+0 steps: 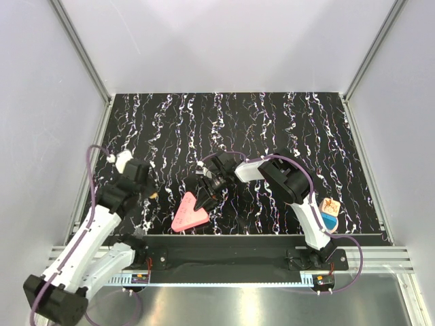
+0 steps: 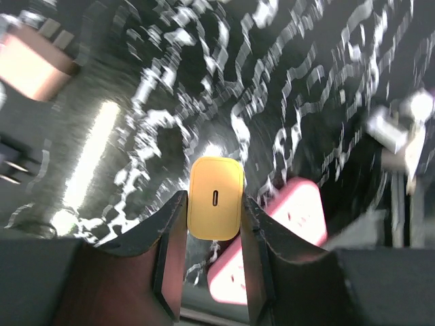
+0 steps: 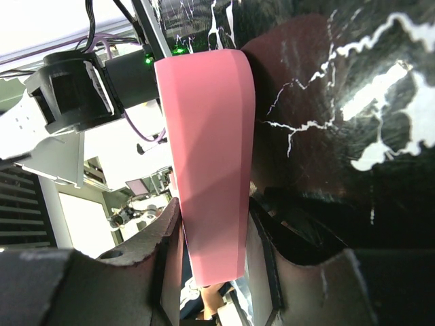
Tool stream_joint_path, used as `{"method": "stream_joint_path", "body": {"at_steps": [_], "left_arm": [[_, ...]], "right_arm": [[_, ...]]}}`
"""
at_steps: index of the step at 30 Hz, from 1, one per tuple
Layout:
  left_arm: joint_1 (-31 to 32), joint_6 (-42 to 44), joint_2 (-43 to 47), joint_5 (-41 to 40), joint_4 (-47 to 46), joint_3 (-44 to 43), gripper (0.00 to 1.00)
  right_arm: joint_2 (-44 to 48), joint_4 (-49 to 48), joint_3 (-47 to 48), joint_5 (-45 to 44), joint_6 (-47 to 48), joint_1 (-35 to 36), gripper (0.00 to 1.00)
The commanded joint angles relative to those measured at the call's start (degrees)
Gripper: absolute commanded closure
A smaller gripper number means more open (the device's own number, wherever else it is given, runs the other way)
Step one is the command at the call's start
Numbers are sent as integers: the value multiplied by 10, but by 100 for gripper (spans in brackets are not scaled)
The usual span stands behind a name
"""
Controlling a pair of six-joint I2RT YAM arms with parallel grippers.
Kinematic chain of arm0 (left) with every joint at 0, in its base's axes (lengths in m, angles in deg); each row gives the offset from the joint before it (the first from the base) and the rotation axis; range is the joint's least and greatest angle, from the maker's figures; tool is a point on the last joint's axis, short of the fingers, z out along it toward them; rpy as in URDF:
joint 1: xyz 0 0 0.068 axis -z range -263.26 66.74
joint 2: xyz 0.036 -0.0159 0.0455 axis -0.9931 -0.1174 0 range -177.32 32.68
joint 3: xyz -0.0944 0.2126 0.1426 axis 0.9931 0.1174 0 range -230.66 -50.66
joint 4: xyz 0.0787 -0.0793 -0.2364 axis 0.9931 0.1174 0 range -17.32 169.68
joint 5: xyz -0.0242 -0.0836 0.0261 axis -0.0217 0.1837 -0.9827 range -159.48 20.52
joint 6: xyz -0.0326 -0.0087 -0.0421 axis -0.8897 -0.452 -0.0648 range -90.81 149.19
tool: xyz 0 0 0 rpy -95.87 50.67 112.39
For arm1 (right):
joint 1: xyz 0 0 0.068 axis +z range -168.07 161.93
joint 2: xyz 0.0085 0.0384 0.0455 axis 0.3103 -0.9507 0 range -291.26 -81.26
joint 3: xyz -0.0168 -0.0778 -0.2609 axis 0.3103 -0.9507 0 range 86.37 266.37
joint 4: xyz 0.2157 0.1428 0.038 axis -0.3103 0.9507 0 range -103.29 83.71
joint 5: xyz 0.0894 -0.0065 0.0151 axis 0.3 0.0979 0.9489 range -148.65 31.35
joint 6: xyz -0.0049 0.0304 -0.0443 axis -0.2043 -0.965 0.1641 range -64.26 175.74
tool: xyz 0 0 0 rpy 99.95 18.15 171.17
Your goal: Pull the plug off the socket
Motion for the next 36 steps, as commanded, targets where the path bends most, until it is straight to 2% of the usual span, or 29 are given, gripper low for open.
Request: {"method": "stream_joint_path", "body": {"at_steps": [1, 2, 4, 5, 8, 11, 15, 23, 34, 36], "left_arm": [[-71, 37, 0, 38, -28, -54, 100], [-112, 48, -6, 56, -37, -59, 100], [-155, 64, -18, 76, -45, -66, 100], [-197, 86, -41, 98, -53, -71, 100], [-270, 131, -92, 136, -68, -84, 100], [-304, 159, -139, 113, -69, -104, 100], [-304, 184, -181, 59, -77, -130, 100], [-305, 216, -261, 11, -121, -148, 100], [-312, 295, -396, -14, -149, -191, 100], [-321, 296, -418, 8, -143, -204, 100]], "right_arm": [[-43, 76, -39, -158, 17, 8, 100], [-43, 75, -39, -158, 17, 8, 100], [-43, 73, -40, -155, 16, 8, 100], [-42, 71, -41, -155, 16, 8, 100], [-38, 69, -43, -154, 15, 8, 100], [-36, 67, -45, -154, 14, 8, 100], [-37, 61, -51, -152, 13, 8, 100], [-33, 54, -56, -146, 10, 8, 100], [-33, 50, -60, -145, 6, 7, 100], [-35, 48, -60, -145, 5, 7, 100]]}}
